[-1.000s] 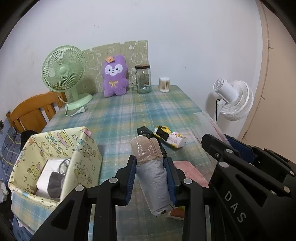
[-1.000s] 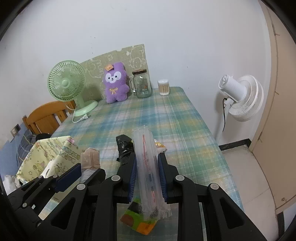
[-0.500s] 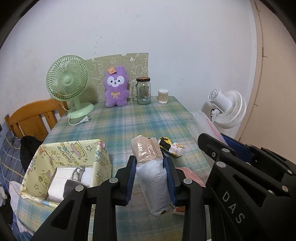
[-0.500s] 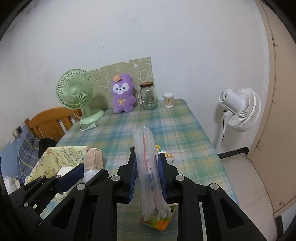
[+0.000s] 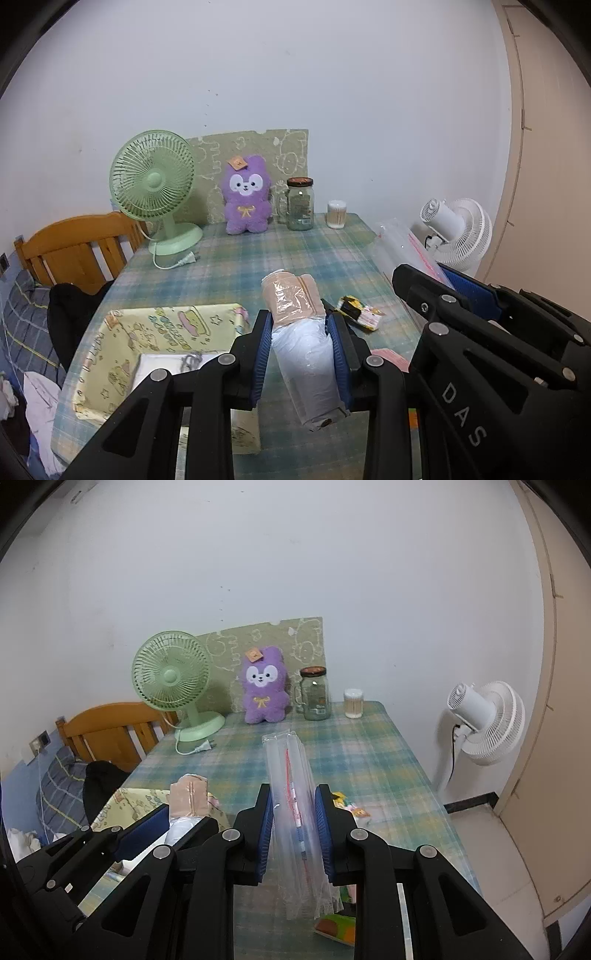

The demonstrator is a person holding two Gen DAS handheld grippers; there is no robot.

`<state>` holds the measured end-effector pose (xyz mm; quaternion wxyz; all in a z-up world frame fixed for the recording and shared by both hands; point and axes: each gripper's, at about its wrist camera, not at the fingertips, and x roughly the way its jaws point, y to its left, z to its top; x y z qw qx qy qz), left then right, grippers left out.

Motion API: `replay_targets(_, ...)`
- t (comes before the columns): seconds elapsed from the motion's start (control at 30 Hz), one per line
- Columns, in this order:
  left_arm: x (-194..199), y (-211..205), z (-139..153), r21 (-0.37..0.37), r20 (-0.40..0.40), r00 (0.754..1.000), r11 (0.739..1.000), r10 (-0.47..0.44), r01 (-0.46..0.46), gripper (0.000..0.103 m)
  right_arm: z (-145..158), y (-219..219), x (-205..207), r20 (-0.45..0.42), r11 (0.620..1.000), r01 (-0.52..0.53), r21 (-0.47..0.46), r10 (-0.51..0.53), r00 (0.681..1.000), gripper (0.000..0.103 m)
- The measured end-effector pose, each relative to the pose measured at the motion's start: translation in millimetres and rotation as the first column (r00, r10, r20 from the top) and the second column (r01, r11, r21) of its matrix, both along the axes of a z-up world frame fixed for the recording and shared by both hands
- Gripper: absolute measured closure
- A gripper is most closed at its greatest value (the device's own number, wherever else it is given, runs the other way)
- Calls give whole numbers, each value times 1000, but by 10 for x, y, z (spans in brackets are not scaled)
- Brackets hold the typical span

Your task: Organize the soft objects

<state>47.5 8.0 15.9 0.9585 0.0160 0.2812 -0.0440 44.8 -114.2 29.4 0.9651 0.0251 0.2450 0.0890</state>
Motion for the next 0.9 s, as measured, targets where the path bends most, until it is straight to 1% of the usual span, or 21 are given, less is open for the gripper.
replay_targets(0.3, 2, 214, 98, 4, 30, 999, 1000, 24, -24, 72, 111, 223, 16, 20, 999, -37, -8, 37, 999, 77)
replay_targets(0.9, 98, 651, 41, 15, 27, 995, 996, 92, -93, 73, 38, 687, 173, 10, 996, -86, -20, 86, 996, 77)
